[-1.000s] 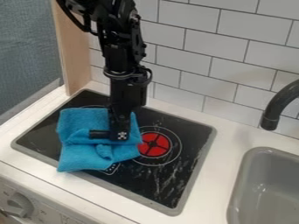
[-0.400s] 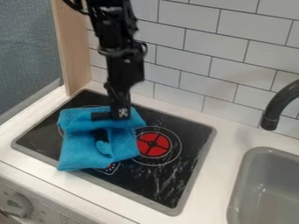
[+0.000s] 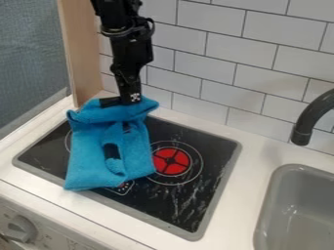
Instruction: Unfold the cloth from bottom to top
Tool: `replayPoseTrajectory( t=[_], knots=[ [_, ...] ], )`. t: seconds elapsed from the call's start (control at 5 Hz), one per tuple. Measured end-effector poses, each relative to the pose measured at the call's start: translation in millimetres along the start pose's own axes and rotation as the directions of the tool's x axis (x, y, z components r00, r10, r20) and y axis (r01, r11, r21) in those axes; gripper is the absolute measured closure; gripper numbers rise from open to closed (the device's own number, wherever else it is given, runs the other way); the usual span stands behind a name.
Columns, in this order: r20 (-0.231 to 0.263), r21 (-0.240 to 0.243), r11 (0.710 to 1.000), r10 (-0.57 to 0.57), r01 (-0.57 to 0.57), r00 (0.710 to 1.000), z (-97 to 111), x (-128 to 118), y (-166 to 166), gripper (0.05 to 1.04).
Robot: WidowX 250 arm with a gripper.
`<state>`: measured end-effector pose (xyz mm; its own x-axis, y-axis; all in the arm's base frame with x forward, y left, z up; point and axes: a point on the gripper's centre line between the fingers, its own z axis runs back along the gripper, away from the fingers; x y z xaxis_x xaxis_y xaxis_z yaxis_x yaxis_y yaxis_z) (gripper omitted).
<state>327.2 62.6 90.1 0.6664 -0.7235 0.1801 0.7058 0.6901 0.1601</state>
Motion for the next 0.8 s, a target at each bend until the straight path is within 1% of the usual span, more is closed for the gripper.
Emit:
replayPoseTrajectory(
  t=[0.2,0.4,0.6,0.8],
  knots=[
    [-0.009,0.066,0.998,0.003,-0.002,1.0,-5.0,1.4,15.9,1.03],
    [-0.039,0.124,0.992,0.01,-0.005,0.999,-16.7,-2.8,27.2,1.03],
    [-0.041,0.179,0.984,-0.005,0.012,0.999,-23.9,-2.1,37.4,1.03],
    [-0.061,0.226,0.974,0.019,-0.005,0.998,-33.1,-1.3,53.7,1.03]
  ],
)
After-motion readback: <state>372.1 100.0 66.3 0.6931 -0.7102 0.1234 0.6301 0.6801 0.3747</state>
